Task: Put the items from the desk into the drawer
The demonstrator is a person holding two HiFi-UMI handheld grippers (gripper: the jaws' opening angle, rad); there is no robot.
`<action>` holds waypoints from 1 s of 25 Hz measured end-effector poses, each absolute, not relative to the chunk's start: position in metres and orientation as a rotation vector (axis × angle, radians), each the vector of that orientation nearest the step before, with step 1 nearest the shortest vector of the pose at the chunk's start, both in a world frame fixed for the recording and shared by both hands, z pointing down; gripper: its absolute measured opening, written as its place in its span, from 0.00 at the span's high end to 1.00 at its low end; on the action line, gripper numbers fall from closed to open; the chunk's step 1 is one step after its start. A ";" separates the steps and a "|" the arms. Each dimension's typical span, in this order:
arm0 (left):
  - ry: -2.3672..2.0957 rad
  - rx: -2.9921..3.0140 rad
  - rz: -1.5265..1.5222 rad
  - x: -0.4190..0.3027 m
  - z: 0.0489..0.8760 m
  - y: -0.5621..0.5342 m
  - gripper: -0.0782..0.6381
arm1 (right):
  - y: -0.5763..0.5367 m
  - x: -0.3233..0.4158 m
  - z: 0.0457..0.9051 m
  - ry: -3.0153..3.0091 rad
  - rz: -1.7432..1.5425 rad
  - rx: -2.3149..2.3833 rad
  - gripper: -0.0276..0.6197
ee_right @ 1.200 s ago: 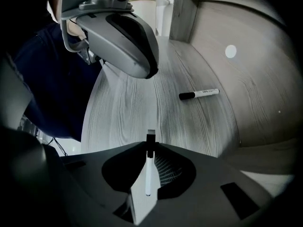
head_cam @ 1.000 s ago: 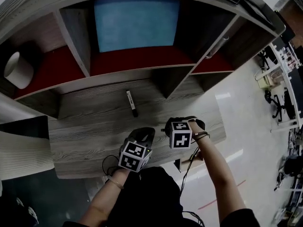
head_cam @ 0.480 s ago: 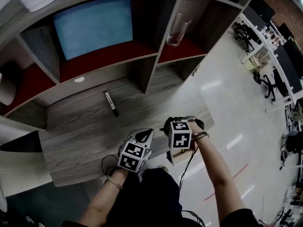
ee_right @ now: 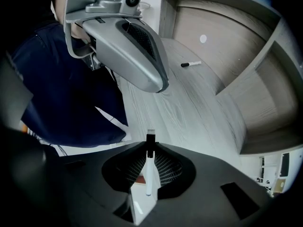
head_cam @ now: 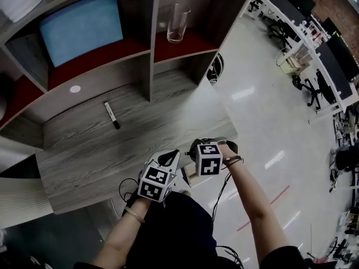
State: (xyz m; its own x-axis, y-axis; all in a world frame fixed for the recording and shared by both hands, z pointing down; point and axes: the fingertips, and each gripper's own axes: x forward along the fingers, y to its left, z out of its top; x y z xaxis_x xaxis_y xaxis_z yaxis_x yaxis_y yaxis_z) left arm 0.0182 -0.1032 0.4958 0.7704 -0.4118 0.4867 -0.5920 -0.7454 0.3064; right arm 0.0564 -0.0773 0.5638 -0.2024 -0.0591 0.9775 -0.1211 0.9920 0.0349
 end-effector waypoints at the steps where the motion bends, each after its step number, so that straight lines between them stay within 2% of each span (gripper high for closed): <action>1: -0.755 2.516 0.550 0.023 0.497 -0.099 0.85 | -0.073 0.059 0.565 -1.777 0.059 0.134 0.87; 25: -0.864 2.378 0.596 0.080 0.545 -0.019 0.85 | -0.008 0.123 0.625 -1.850 0.203 0.276 0.87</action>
State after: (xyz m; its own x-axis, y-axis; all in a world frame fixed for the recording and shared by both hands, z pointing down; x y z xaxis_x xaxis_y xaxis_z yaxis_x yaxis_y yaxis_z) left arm 0.0803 -0.0190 0.5448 0.6976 -0.4463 0.5606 -0.6826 -0.6517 0.3306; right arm 0.1231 -0.0079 0.6252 -0.2780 -0.0853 0.9568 -0.2912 0.9567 0.0007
